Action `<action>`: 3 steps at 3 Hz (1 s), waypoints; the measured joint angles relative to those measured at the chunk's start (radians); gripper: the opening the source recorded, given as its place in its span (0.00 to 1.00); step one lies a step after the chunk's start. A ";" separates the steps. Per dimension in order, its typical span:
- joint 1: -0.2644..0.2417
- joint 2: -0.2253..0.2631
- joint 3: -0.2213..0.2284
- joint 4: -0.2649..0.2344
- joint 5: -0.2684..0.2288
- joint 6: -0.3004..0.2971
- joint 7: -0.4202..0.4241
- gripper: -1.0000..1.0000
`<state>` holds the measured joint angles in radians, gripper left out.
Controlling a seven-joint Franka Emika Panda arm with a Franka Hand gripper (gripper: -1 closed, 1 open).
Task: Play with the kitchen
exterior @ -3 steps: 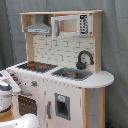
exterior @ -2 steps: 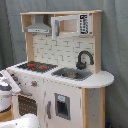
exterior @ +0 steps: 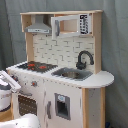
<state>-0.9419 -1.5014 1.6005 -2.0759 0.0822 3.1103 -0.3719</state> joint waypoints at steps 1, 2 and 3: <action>0.001 0.000 0.000 -0.001 0.000 -0.001 -0.111 0.00; 0.002 0.000 0.000 -0.001 0.000 -0.003 -0.220 0.00; 0.003 0.000 0.000 -0.002 0.000 -0.004 -0.336 0.00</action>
<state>-0.9386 -1.5014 1.6004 -2.0774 0.0822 3.1060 -0.7076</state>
